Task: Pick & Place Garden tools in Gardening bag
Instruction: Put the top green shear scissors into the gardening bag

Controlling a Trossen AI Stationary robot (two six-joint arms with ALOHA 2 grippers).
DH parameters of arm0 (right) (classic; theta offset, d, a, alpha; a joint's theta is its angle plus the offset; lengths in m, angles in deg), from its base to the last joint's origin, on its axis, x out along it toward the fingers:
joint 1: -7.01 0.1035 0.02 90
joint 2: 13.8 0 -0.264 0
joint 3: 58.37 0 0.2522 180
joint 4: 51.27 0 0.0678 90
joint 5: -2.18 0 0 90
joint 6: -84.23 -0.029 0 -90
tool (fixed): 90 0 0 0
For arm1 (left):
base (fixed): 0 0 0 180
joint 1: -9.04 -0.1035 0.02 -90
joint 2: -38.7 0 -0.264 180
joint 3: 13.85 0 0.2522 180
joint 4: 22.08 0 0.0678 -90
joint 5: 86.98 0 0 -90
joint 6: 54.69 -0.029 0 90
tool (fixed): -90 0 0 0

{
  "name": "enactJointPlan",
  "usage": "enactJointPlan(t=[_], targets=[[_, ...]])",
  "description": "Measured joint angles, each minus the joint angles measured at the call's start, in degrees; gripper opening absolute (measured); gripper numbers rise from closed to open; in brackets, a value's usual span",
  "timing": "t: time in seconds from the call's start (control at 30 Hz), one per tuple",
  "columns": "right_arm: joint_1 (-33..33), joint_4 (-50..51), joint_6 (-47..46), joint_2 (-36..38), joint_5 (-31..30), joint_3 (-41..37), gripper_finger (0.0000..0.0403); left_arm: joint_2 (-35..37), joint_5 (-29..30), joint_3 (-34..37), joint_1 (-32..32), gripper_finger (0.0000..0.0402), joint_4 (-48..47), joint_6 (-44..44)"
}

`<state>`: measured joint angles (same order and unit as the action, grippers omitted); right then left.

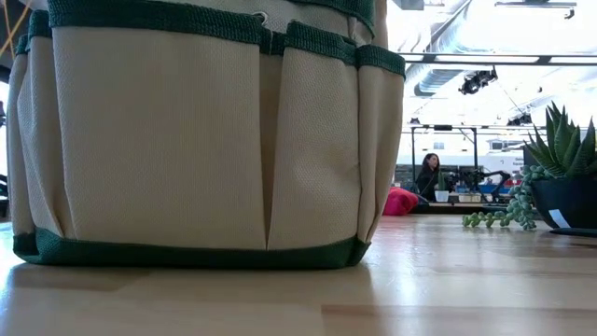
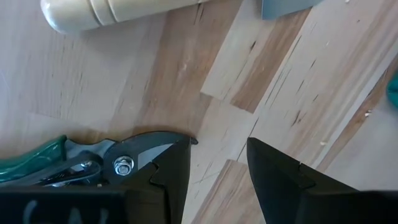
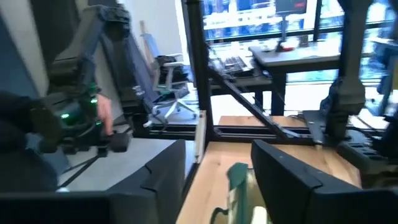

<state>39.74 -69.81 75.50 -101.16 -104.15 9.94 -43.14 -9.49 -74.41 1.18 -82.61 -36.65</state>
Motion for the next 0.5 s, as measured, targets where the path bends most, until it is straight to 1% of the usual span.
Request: enactJointPlan(t=[0.17, 0.27, 0.33, 0.43, 0.5], targets=[[0.1, 0.2, -0.7, 0.0, 0.0, 0.0, 0.0231, 0.0, -1.7, 0.0, 0.0, 0.0152, 0.1, 0.6], [0.1, 0.8, -2.0, 0.0, 1.9, 0.0, 0.0247, 0.0, -2.2, 0.0, 0.0, 0.0152, 0.1, 1.8], [0.2, 0.7, -1.7, 0.0, 2.7, 0.0, 0.025, 0.0, -2.2, 0.0, 0.0, 0.0152, 0.1, 1.5], [0.3, -0.5, 1.6, 0.3, 2.8, 0.0, 0.0251, 0.0, -1.9, -0.4, 0.0, 0.0152, -2.0, -3.4], [0.0, -1.8, 3.7, 1.2, 2.7, 0.0, 0.0251, 0.0, 0.1, -2.1, 0.0, 0.0152, -5.7, -8.1]])
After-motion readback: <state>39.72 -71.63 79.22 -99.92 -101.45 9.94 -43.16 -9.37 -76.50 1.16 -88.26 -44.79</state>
